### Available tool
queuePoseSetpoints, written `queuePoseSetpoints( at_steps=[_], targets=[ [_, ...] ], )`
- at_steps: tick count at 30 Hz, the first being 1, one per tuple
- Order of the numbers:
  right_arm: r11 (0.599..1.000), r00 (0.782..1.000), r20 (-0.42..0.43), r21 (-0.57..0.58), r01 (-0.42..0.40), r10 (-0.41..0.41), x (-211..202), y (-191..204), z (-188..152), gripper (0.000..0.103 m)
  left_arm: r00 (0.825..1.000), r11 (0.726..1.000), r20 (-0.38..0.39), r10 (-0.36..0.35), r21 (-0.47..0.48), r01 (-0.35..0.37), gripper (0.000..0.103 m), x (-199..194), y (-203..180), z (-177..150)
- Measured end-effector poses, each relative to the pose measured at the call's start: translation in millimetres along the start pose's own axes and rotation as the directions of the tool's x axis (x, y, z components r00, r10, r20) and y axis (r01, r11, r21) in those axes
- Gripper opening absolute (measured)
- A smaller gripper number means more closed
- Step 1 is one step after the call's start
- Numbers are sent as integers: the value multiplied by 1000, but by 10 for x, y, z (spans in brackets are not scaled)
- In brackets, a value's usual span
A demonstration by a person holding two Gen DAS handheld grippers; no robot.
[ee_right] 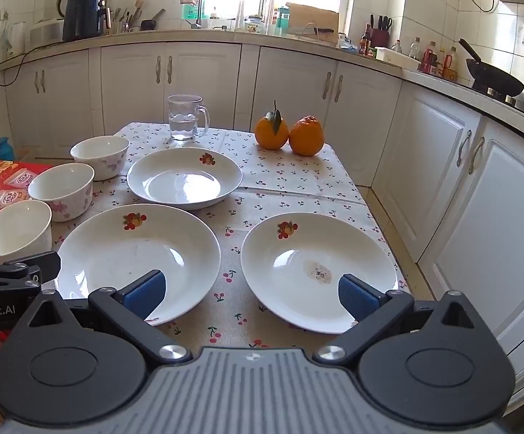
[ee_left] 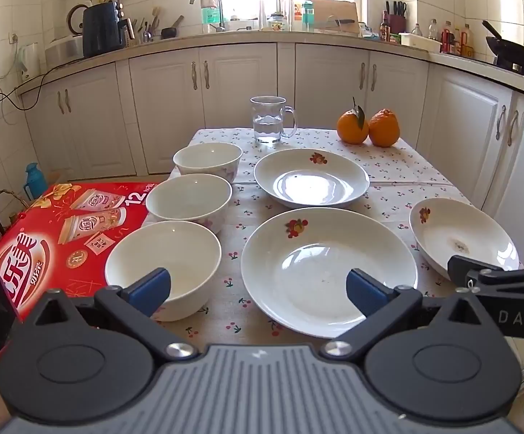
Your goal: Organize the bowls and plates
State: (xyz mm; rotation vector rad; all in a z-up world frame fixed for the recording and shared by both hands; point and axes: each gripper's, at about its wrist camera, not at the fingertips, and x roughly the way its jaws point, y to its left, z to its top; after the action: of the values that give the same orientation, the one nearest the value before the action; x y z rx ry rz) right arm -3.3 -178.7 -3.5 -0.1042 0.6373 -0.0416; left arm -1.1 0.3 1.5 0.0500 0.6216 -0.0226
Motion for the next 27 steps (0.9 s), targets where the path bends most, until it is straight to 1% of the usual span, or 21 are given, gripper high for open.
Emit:
queuePoseSetpoints(
  at_steps=[27],
  targets=[
    [1000, 1000, 4, -6, 6, -6, -7, 4, -5, 103, 1000, 1000, -6, -2, -4, 2, 102, -11, 10, 8]
  ],
)
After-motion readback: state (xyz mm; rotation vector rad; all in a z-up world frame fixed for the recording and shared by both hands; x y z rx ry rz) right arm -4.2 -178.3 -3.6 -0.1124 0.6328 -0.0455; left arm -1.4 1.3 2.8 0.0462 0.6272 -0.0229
